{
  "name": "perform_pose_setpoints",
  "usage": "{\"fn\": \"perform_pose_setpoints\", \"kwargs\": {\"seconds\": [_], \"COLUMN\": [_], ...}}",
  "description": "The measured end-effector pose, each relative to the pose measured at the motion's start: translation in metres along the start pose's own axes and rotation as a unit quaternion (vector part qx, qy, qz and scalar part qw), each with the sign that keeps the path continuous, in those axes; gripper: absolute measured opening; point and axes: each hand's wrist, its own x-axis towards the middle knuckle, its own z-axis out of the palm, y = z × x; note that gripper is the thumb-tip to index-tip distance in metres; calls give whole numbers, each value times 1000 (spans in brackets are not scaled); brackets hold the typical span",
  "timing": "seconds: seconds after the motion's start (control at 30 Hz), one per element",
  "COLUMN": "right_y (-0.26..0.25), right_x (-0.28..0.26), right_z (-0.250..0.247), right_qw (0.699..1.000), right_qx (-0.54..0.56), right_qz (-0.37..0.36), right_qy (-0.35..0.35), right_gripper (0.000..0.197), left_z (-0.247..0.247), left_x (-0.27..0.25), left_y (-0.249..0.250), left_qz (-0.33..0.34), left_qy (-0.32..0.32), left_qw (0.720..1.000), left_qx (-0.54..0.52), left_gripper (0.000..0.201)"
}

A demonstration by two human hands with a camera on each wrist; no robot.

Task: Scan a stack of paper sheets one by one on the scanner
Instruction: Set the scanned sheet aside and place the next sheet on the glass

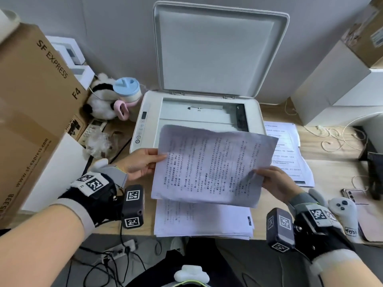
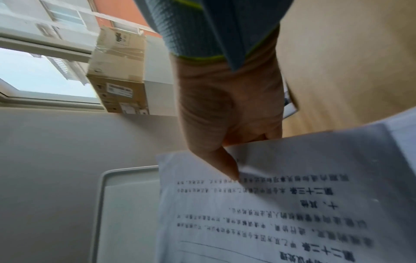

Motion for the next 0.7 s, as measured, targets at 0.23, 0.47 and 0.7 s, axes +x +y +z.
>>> {"fn": "perform_pose_setpoints", "kwargs": {"seconds": [0.23,0.47,0.7], "right_y": [-59,-62,-78], "right_x": [29,81,105], "right_z": [4,10,10], "right_qw": [995,977,953], "right_qx": [-34,-122,-218], "right_qz": [-63,-38,-40], "right_qy": [74,173,208], "right_gripper": [10,21,18], "left_z": [7,12,5], "left_x": [29,55,80], "left_y": [51,79,89], "left_qz": [66,29,36], "left_qy": [194,233,310], "left_qw": [979,970,928], "left_qx": [3,64,205], "left_gripper": [4,17,13]}}
